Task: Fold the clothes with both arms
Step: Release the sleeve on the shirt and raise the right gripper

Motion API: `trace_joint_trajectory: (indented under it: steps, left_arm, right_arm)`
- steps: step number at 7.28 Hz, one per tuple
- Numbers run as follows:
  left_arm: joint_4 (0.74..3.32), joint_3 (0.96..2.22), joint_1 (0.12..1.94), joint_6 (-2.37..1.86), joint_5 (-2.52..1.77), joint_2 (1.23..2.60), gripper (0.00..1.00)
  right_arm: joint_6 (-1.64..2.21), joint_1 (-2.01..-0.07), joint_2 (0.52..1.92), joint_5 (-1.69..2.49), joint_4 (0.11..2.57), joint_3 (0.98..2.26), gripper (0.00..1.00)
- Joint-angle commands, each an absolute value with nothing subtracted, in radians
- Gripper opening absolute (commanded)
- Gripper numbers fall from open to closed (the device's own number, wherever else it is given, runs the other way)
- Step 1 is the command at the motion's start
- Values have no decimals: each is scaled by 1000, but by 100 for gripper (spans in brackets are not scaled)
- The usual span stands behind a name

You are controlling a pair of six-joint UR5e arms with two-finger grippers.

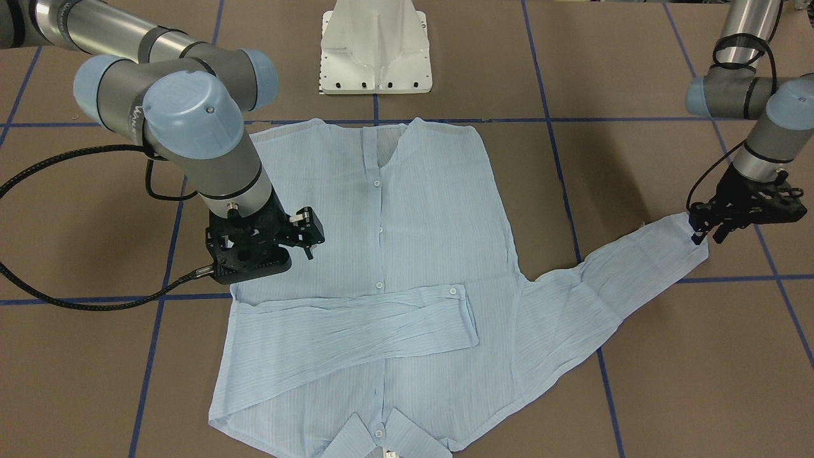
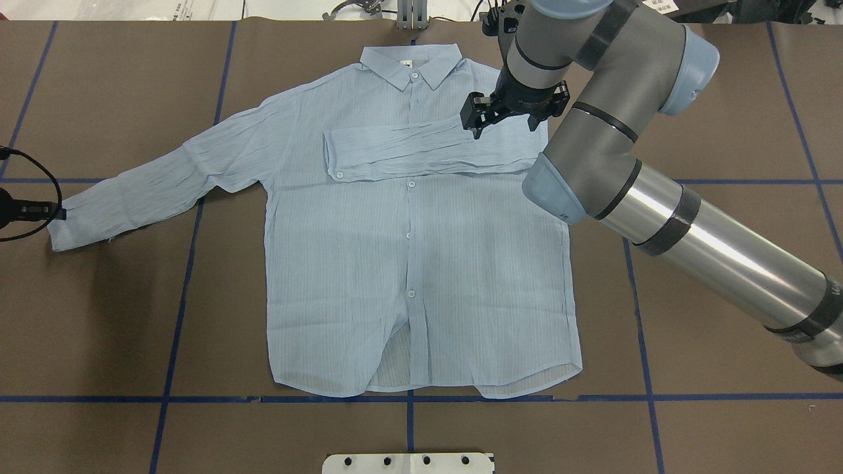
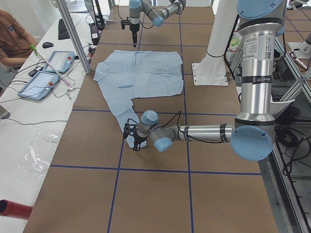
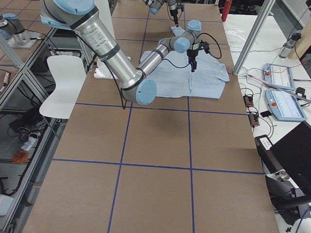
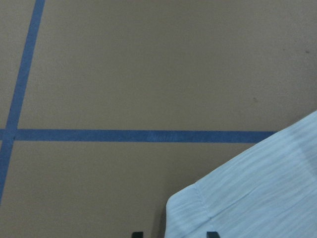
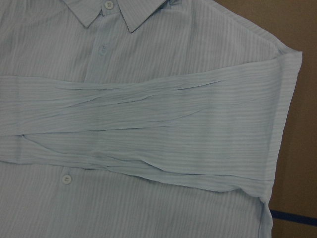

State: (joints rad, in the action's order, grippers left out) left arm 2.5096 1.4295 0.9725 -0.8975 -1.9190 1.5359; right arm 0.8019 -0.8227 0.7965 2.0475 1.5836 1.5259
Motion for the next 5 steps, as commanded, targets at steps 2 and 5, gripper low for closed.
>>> trace_joint_trajectory:
  steps: [2,5]
  left_arm:
    - [2510,1422,973,-900,-1921,1537,51]
    - [2508,1422,971,-902,-1924,1537,48]
  right_arm:
    - [801,-824,798,2045,1582,1525,100]
    - [799,-824,798,2040,1582,1525,100]
